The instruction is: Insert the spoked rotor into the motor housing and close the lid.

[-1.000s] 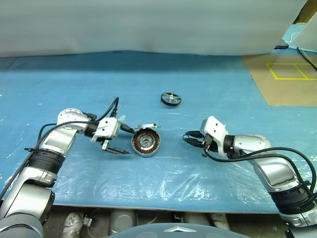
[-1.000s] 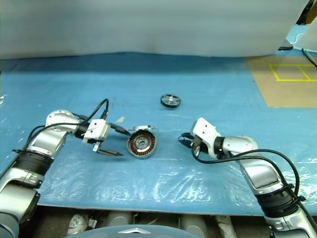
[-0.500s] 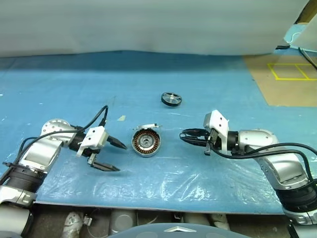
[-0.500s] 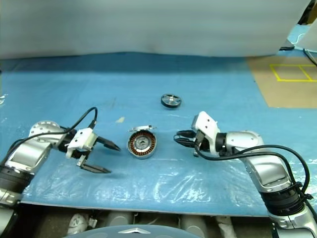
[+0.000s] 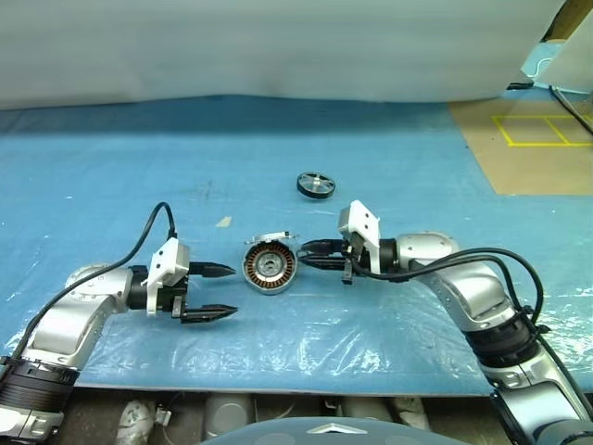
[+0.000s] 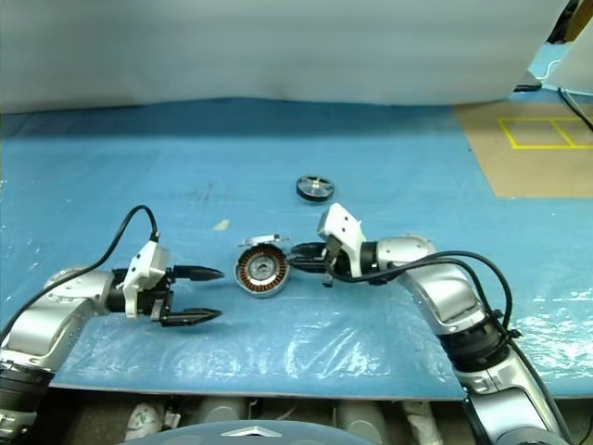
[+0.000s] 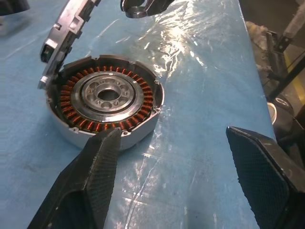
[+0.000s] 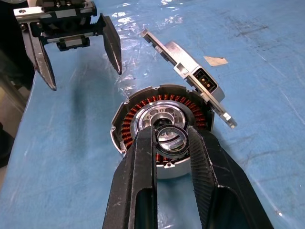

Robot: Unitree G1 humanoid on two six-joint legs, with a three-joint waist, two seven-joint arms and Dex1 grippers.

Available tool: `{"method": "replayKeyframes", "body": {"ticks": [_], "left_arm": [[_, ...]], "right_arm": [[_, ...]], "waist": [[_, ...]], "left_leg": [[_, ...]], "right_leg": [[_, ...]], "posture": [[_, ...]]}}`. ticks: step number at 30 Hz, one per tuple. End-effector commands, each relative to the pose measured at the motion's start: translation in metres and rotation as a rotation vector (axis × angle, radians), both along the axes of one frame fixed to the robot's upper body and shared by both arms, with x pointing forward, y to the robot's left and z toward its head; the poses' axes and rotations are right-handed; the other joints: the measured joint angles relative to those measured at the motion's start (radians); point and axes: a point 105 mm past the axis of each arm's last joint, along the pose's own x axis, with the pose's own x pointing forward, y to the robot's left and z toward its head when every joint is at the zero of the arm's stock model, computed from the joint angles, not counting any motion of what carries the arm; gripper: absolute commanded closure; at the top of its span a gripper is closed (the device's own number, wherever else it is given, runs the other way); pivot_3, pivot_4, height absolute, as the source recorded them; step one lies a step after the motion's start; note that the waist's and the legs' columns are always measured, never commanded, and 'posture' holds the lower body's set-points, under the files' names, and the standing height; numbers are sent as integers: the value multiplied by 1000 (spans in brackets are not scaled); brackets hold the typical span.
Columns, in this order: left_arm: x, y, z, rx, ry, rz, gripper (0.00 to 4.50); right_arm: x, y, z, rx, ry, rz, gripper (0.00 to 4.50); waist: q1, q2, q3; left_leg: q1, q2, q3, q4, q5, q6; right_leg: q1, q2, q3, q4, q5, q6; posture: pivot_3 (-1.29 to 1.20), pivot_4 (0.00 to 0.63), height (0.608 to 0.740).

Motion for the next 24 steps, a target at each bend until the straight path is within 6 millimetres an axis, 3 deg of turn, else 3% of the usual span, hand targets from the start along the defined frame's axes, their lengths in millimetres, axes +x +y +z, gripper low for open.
{"method": "replayKeyframes", "body": {"ticks": [1, 15, 24], "left_arm": [[-1, -1, 8, -13, -78, 25, 787], [-6, -9, 3, -33, -107, 43, 787], [-3, -9, 2, -8, -112, 34, 787]], "right_arm": [[4, 11, 4, 9, -29, 52, 3937], [11, 45, -16, 4, 48, 155, 3937], [17, 56, -24, -1, 18, 146, 3937]], "waist": [[-2, 0, 0], [-3, 0, 0], [-3, 0, 0]], "left_leg": [[0, 0, 0, 0, 0, 0], [0, 0, 1, 0, 0, 0], [0, 0, 1, 0, 0, 0]], "right_leg": [[0, 0, 0, 0, 0, 0], [0, 0, 0, 0, 0, 0], [0, 0, 0, 1, 0, 0]], "posture": [[0, 150, 740], [0, 150, 740], [0, 150, 740]]}}
